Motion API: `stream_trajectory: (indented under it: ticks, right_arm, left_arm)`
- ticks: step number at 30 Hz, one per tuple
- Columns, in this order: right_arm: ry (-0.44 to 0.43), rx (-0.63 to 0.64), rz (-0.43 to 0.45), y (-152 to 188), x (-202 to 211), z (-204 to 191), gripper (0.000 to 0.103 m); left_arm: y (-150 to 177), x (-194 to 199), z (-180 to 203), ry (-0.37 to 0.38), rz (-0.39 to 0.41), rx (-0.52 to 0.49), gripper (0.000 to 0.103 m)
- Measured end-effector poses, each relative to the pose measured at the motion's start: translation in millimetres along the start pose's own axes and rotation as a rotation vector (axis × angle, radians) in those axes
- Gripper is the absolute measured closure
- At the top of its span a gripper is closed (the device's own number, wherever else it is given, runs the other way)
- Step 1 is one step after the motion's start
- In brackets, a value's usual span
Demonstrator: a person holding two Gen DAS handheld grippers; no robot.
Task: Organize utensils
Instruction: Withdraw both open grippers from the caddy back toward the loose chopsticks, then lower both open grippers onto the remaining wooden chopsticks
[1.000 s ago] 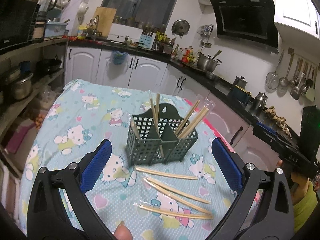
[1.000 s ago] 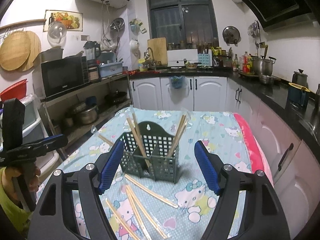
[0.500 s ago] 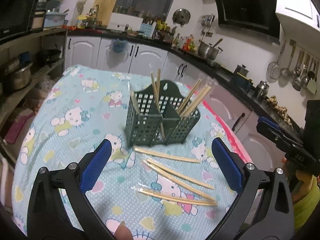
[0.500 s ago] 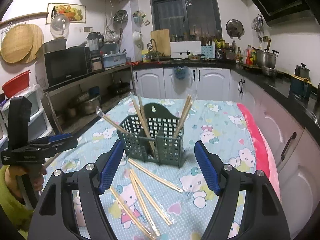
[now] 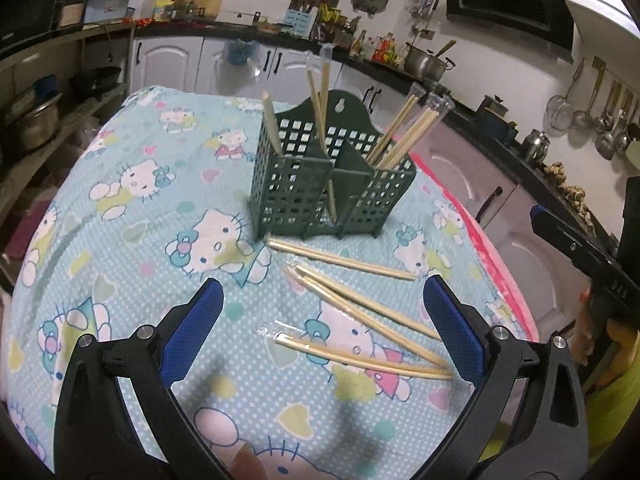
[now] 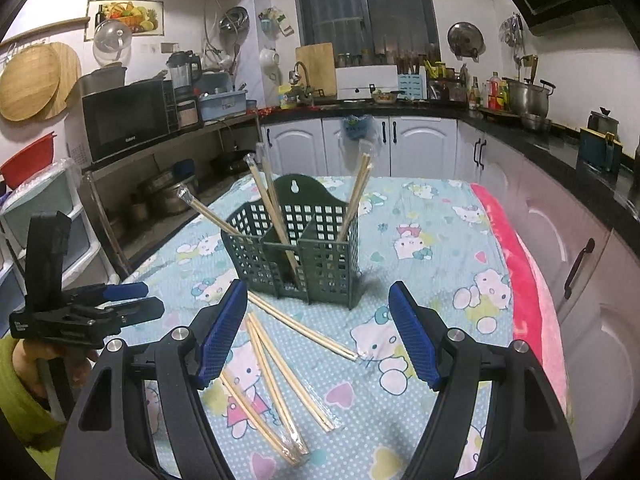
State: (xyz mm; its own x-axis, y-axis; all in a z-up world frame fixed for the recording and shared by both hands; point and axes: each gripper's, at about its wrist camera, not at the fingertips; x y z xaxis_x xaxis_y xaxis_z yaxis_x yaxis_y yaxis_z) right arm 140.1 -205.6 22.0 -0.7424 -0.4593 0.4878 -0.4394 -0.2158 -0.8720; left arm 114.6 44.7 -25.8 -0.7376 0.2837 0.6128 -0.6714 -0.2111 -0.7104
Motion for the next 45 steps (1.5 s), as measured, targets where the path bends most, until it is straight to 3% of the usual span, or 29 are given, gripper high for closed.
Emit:
stream_trajectory:
  ticks: [17, 23, 33, 45]
  right_arm:
    - [-0.023, 0.011, -0.133, 30, -35, 1, 0.033]
    - [-0.053, 0.022, -0.189, 39, -52, -6, 0.045]
    - [-0.056, -0.015, -0.287, 58, -96, 13, 0.062]
    - [-0.067, -0.094, -0.365, 62, -135, 46, 0.066]
  left_arm:
    - [23, -20, -14, 0.008, -0.099, 0.033, 0.011]
    - [31, -28, -21, 0.014, -0.148, 0.054, 0.011]
    - [41, -44, -36, 0.05, -0.216, 0.134, 0.038]
    - [40, -63, -44, 0.033, -0.242, 0.17, 0.044]
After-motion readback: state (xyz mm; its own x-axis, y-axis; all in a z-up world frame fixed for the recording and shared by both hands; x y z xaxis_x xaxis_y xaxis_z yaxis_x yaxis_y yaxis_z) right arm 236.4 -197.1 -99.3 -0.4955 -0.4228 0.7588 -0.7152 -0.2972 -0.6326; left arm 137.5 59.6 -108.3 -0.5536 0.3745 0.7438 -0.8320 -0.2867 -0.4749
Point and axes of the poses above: each gripper's, at about its wrist camera, not at the fingertips, and x roughly against the way its jaws point, z to its right, y to its underside, and after that the axes turned 4 degrees about x, right-handed
